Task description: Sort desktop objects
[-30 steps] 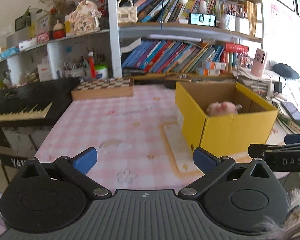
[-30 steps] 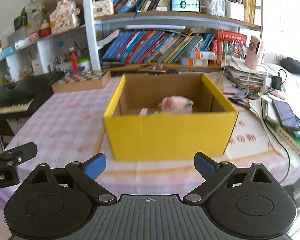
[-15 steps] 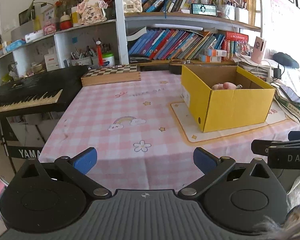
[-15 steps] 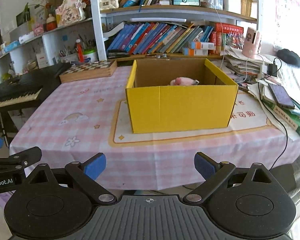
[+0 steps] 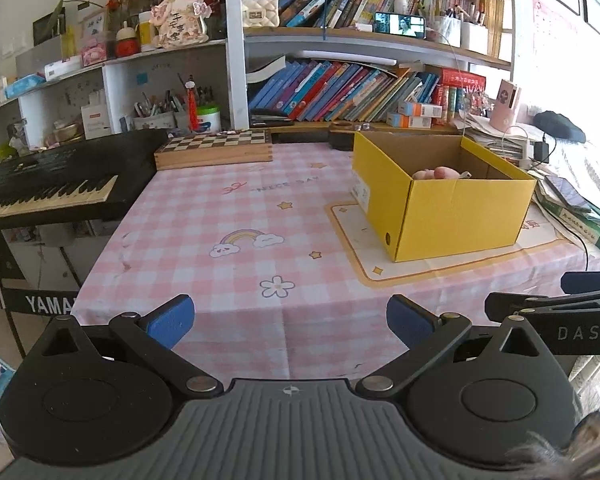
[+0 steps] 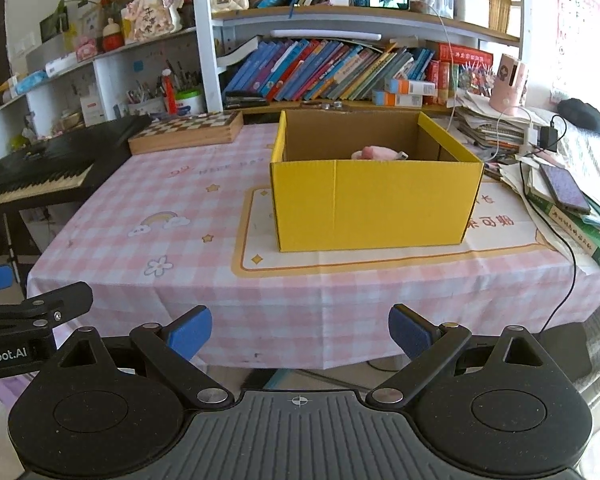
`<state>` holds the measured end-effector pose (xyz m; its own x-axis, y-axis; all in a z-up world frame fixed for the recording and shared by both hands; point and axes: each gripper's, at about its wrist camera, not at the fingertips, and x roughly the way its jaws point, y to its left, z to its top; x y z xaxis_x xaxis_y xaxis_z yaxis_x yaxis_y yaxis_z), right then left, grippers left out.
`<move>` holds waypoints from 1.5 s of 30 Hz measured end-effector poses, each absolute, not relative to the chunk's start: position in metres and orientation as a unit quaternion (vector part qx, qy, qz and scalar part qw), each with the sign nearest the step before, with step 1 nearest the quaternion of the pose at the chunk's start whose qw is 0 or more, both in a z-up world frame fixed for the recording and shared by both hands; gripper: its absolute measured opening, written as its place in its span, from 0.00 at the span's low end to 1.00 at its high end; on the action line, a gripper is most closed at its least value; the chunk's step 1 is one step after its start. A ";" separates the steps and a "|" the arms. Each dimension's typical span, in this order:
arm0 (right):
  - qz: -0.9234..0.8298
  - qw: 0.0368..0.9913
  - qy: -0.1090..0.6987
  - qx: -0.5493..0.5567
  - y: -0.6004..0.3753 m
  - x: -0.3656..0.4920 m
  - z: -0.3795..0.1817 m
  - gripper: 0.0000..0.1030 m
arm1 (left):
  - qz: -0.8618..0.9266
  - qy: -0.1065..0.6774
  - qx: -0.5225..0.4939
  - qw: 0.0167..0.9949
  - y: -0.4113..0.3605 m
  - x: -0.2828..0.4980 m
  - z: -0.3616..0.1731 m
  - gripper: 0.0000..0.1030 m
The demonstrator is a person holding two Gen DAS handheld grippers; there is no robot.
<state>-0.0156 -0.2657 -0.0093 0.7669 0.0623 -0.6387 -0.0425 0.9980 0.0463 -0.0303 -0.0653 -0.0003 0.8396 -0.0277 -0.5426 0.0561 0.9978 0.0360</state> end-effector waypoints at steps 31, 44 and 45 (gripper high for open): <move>0.027 0.937 0.347 0.015 -0.262 -0.018 -0.011 0.94 | -0.028 0.309 0.020 0.951 -0.062 -0.029 -0.005 1.00; 0.029 0.935 0.353 0.013 -0.259 -0.015 -0.012 0.94 | -0.025 0.304 0.016 0.952 -0.058 -0.025 -0.006 1.00; 0.028 0.935 0.354 0.013 -0.259 -0.014 -0.012 0.94 | -0.024 0.304 0.015 0.952 -0.058 -0.024 -0.006 1.00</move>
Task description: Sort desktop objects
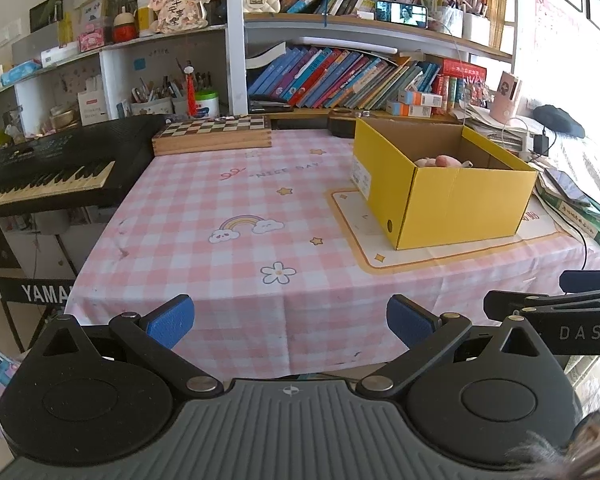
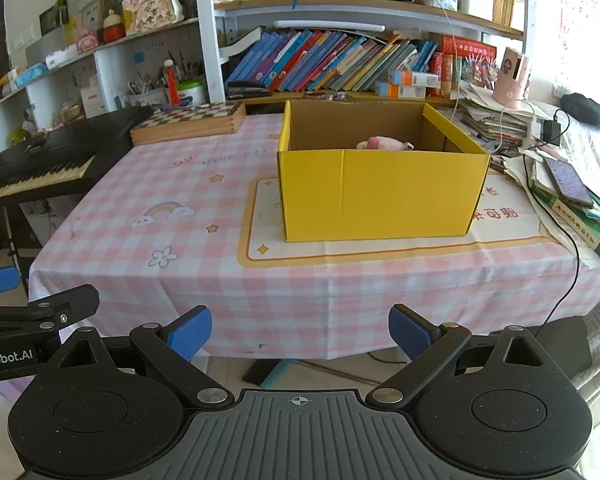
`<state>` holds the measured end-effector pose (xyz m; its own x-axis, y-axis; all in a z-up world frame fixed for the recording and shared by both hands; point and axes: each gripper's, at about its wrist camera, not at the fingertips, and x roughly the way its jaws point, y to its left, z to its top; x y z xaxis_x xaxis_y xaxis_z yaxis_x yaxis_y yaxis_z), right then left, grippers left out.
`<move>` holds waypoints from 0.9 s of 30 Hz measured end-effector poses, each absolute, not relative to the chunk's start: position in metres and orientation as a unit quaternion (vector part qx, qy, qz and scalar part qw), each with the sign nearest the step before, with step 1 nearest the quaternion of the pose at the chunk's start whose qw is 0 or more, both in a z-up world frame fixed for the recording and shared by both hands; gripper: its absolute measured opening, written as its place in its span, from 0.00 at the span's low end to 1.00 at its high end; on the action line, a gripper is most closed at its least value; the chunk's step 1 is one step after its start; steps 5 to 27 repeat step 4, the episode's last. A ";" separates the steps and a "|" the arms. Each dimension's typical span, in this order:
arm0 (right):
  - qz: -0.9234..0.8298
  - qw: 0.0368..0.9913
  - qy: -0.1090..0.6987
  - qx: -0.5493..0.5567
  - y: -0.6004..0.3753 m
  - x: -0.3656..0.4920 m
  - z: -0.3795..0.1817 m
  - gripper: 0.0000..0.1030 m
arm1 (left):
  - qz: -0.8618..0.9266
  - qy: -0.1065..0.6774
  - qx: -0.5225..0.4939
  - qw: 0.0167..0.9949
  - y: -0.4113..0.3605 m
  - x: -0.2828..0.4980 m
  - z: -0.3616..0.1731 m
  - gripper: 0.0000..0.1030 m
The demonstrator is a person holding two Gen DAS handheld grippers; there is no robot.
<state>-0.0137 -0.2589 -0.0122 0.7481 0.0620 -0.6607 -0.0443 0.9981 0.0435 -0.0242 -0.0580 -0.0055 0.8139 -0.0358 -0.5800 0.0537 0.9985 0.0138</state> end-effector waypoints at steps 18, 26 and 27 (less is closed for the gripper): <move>0.028 0.933 0.358 0.012 -0.260 -0.010 -0.013 0.94 | -0.020 0.305 0.010 0.952 -0.058 -0.021 -0.007 1.00; 0.028 0.933 0.358 0.012 -0.260 -0.010 -0.013 0.94 | -0.020 0.305 0.010 0.952 -0.058 -0.021 -0.007 1.00; 0.028 0.933 0.358 0.012 -0.260 -0.010 -0.013 0.94 | -0.020 0.305 0.010 0.952 -0.058 -0.021 -0.007 1.00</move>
